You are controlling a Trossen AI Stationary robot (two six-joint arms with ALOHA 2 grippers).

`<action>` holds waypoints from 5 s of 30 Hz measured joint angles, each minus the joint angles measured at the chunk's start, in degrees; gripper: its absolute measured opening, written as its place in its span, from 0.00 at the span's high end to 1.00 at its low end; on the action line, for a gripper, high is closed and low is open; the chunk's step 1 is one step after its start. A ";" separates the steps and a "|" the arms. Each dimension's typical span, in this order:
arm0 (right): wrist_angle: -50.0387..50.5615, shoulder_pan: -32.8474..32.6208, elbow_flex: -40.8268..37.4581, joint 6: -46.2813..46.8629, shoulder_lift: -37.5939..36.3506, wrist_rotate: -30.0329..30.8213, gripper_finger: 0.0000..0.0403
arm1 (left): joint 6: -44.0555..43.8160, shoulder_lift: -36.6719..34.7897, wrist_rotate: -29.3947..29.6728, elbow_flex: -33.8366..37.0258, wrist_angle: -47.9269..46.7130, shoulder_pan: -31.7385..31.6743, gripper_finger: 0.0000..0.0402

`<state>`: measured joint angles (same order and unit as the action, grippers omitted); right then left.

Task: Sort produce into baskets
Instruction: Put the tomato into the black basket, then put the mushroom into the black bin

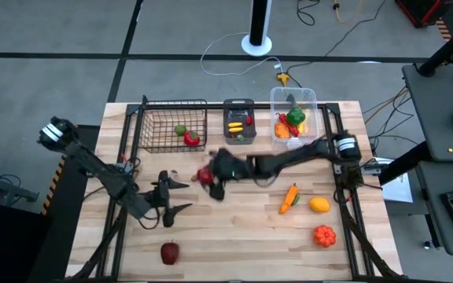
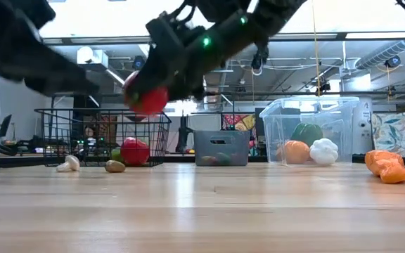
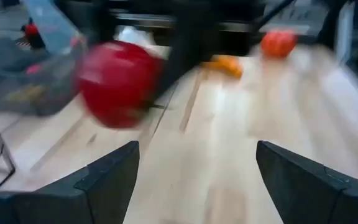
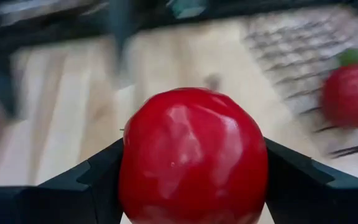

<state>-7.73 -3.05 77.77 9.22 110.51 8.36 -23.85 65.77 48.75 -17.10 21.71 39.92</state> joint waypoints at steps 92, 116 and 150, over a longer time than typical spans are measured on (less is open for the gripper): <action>64.22 -1.06 30.16 -4.62 -20.02 6.97 0.19 | -49.07 2.69 -3.77 -23.32 -56.60 -0.29 0.24; 51.09 -4.32 11.95 -1.76 -29.64 9.75 0.19 | -56.01 15.62 -17.89 -22.90 -70.69 -19.83 0.30; 50.71 -4.32 10.66 -2.46 -29.43 9.70 0.20 | -47.57 22.46 -18.26 -22.51 -64.58 -25.96 0.53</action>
<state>42.98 -7.38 88.42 6.75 81.08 18.06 -71.42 88.22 30.50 -39.62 -42.87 13.96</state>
